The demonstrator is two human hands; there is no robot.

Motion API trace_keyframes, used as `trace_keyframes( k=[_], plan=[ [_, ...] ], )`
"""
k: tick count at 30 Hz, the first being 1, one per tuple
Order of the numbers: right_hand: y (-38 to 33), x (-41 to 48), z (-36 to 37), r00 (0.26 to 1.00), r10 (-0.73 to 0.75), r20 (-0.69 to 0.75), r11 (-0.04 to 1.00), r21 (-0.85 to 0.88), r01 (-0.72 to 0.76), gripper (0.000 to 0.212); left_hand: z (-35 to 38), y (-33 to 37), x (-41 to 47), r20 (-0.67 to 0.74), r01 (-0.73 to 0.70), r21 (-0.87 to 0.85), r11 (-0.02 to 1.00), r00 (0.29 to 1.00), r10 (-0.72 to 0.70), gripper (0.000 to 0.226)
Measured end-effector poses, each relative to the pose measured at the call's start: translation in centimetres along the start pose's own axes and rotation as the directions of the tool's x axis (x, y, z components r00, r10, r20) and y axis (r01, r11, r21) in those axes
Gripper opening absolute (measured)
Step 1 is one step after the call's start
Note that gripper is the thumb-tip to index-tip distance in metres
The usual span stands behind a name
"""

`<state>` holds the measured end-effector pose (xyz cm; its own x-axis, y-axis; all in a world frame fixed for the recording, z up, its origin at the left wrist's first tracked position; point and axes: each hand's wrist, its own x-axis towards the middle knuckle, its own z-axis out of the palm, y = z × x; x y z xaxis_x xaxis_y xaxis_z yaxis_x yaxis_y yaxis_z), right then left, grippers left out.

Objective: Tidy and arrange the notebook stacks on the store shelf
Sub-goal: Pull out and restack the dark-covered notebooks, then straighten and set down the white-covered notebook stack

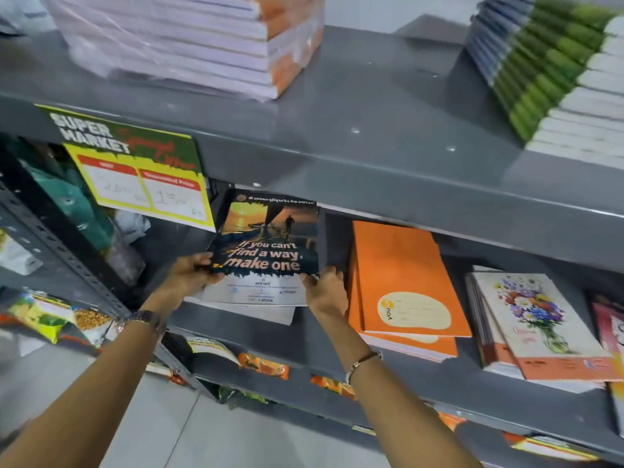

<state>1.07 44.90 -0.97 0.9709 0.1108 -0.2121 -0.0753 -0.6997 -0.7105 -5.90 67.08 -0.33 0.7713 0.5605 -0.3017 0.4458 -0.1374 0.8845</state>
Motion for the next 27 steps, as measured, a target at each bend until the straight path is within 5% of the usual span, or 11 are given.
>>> trace_keyframes(
  k=[2, 4, 6, 11, 16, 23, 27],
  plan=[
    [0.0, -0.4, -0.6, 0.999, -0.044, -0.028, 0.999, -0.032, 0.043, 0.050, 0.3, 0.0, -0.1, -0.135, -0.092, 0.127, 0.988, 0.985, 0.109, 0.032],
    [-0.2, -1.0, -1.7, 0.987, -0.115, -0.114, 0.993, -0.013, 0.114, 0.050, 1.4, 0.7, -0.8, -0.162, -0.207, 0.233, 0.950, 0.955, 0.248, 0.044],
    [0.2, -2.1, -3.3, 0.964, -0.209, -0.163, 0.973, 0.064, 0.221, 0.044, 3.4, 2.4, -2.6, -0.080, -0.303, 0.201, 0.931, 0.943, 0.324, 0.056],
    [5.9, -6.1, -8.9, 0.930, -0.301, -0.212, 0.899, 0.263, 0.351, 0.029, 11.2, 6.5, -7.9, 0.210, -0.413, -0.003, 0.911, 0.890, 0.405, 0.041],
    [16.2, -9.1, -16.8, 0.905, -0.039, -0.424, 0.865, 0.439, 0.244, 0.030, 21.2, 8.2, -14.4, 0.417, -0.325, -0.181, 0.928, 0.830, 0.372, 0.029],
    [30.8, -12.1, -30.4, 0.700, 0.316, -0.641, 0.875, 0.482, 0.047, 0.042, 38.0, 9.2, -26.3, 0.785, 0.223, -0.229, 0.947, 0.618, 0.044, 0.010],
    [38.3, -13.0, -36.1, 0.611, 0.400, -0.683, 0.908, 0.386, -0.162, 0.047, 46.3, 8.8, -32.1, 0.772, 0.060, -0.116, 0.991, 0.634, 0.052, 0.026]
  ],
)
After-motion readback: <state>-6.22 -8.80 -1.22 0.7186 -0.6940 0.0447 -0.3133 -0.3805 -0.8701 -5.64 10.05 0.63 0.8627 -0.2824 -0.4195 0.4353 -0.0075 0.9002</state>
